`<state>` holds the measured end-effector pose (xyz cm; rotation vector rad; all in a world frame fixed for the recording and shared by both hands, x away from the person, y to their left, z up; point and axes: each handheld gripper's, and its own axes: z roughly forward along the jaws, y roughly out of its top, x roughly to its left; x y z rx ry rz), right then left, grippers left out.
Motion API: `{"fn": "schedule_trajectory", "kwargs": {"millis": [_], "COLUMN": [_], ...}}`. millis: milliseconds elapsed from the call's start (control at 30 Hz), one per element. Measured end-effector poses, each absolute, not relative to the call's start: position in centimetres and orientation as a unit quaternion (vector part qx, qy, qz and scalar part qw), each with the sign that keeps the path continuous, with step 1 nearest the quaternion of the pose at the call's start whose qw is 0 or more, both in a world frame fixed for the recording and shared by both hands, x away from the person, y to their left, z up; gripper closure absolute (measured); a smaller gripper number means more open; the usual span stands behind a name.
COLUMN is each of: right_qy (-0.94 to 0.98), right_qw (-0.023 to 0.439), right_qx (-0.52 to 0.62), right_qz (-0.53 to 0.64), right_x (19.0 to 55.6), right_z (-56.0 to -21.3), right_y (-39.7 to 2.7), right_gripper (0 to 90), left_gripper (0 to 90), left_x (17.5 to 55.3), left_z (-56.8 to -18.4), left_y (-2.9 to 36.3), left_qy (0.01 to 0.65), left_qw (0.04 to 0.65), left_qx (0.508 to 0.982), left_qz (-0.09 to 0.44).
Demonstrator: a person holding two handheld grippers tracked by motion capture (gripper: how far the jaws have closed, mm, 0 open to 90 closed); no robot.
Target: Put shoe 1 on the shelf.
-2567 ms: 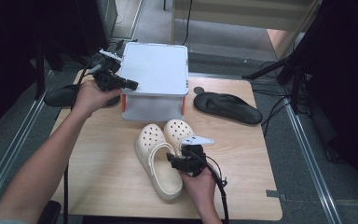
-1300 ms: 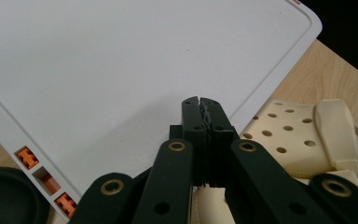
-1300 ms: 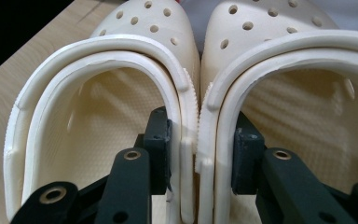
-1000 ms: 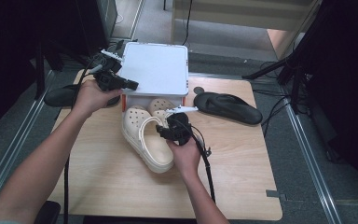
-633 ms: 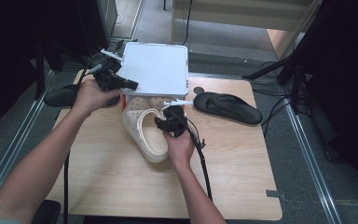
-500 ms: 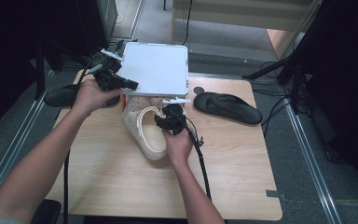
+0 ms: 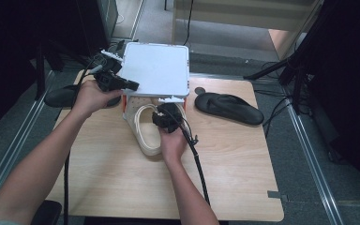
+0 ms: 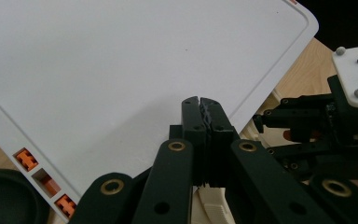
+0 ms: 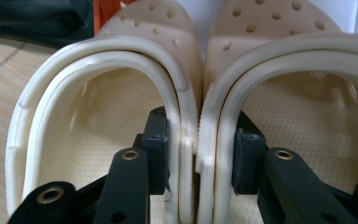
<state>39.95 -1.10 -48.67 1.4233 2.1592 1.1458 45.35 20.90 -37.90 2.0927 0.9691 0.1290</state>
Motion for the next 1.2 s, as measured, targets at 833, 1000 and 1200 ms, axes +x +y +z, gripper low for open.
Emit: {"fn": "schedule_trajectory", "kwargs": {"millis": [833,1000,1200], "right_qy": [0.766,0.778,0.791], "right_qw": [0.110,0.080,0.067], "right_qx": [0.460,0.436,0.415], "right_qz": [0.435,0.446,0.444], "right_x": [35.4,33.7,31.6], "right_z": [-46.9,-46.8,-47.8], "right_y": [-4.5,-5.3,-5.6], "right_gripper": [63.1,79.8,90.0], "left_gripper": [90.0,90.0,90.0], "left_x": [45.3,45.3,45.3], "left_z": [-37.9,-37.8,-37.8], "left_y": [20.8,20.8,20.7], "left_qy": [0.388,0.388,0.387], "left_qw": [0.402,0.399,0.397], "left_qx": [0.828,0.829,0.830], "left_qz": [0.051,0.052,0.054]}}
